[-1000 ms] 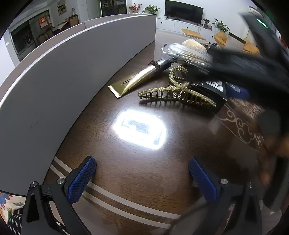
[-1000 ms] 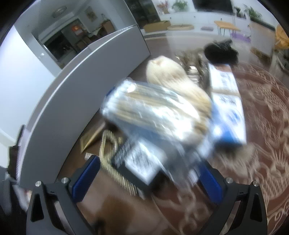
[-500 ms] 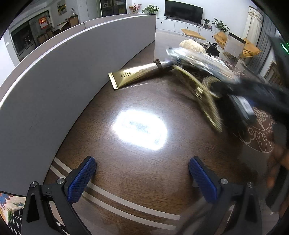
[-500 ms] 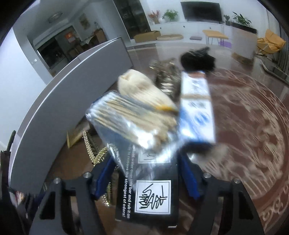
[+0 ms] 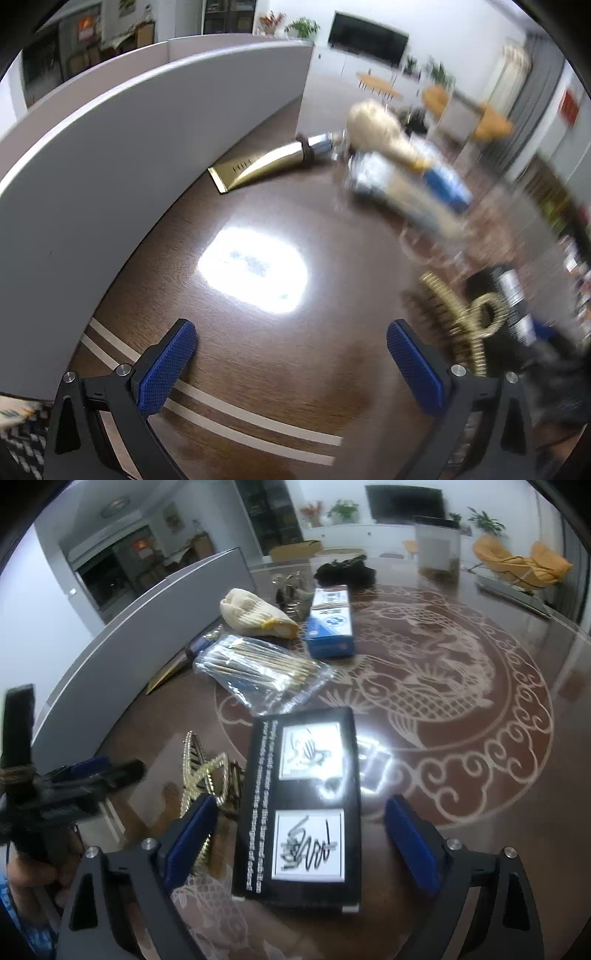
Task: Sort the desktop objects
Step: 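Grasp the black soap box with the right tool and lift it, then grasp the gold hair claw clip with the left tool while the right tool holds the soap box, then carry the claw clip and soap box into the cardboard bin and open both tools, then bring both tools back over the table, then grasp the cotton swab bag with the right tool while the left tool grasps the gold tube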
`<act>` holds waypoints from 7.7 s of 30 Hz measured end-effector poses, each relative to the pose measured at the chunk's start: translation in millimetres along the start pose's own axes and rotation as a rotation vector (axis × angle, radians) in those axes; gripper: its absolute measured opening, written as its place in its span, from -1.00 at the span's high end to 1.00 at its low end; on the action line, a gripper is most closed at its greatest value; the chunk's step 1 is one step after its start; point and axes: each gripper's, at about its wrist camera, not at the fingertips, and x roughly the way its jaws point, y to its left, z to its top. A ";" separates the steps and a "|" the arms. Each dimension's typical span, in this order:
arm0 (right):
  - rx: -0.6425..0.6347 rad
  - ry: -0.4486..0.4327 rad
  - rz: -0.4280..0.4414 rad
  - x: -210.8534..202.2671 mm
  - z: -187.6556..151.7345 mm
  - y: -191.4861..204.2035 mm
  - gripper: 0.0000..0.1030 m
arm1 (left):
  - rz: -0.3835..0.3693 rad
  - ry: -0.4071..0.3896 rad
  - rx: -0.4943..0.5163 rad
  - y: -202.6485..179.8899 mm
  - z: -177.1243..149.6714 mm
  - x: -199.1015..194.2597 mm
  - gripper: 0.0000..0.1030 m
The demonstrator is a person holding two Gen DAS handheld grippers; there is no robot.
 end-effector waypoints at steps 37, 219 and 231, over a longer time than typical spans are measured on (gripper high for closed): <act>-0.135 -0.055 -0.163 -21.0 -30.0 -26.9 -0.16 | -0.290 0.070 0.313 -63.9 -26.2 -6.3 -1.00; -0.141 -0.024 -0.158 -1.8 -13.1 -34.9 -1.00 | 0.071 0.014 0.290 -46.4 -6.7 21.9 -1.00; -0.141 -0.024 -0.158 -1.6 -13.3 -35.0 -1.00 | 0.106 0.005 0.235 -34.8 -3.0 21.7 -1.00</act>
